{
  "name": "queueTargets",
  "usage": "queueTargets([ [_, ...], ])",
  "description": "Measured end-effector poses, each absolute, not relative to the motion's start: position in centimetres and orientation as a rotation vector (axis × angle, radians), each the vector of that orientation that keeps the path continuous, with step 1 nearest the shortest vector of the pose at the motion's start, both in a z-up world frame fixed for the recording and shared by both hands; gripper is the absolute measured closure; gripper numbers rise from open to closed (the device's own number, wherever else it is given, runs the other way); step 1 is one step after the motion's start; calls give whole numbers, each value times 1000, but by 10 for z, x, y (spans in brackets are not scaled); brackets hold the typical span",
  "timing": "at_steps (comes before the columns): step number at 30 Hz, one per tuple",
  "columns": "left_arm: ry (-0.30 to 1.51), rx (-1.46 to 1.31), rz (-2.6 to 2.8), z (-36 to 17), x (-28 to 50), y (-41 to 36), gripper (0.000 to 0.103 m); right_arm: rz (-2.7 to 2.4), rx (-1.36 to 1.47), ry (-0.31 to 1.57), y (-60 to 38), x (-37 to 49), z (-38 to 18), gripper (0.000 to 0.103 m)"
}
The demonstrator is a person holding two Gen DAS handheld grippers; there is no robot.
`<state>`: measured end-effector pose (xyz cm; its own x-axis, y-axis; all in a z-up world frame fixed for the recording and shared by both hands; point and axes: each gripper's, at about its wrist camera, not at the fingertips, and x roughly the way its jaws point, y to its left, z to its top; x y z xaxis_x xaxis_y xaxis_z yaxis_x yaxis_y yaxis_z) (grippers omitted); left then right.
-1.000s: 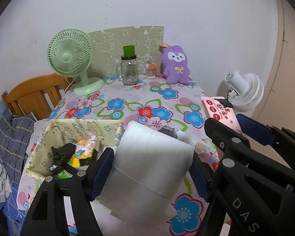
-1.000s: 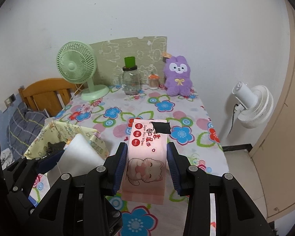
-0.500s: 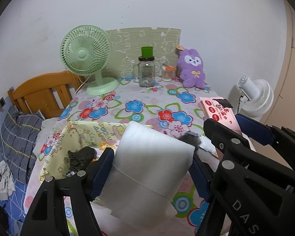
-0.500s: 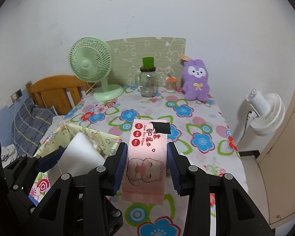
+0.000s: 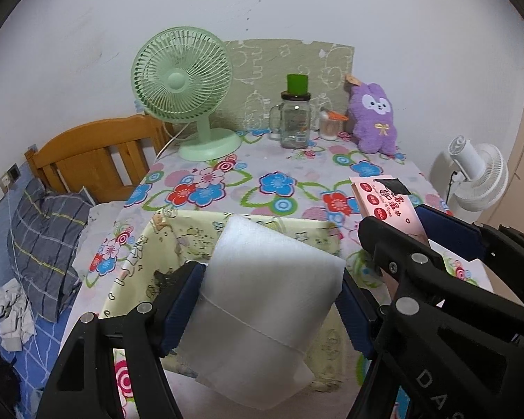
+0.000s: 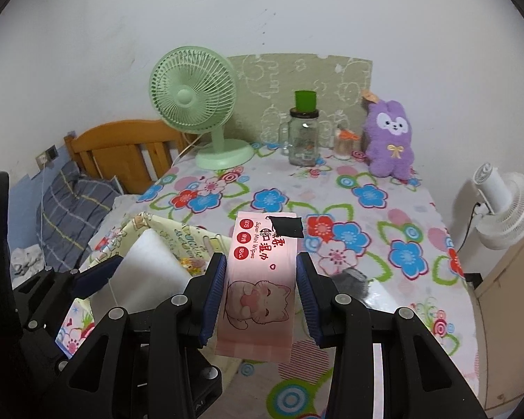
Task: Organize soft objects
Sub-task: 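Carry the white pad and pink packet over the box with both tools, then lower the pad and packet into the box and open both tools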
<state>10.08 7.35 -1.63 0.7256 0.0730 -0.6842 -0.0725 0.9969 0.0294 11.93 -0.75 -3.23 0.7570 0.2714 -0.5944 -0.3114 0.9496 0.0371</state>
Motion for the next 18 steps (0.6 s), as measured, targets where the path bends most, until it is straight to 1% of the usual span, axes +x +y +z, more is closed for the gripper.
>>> queueTargets([
  [18,795,-4,69,-43,114,115,26,359,-94,709,39,139,-61,59],
])
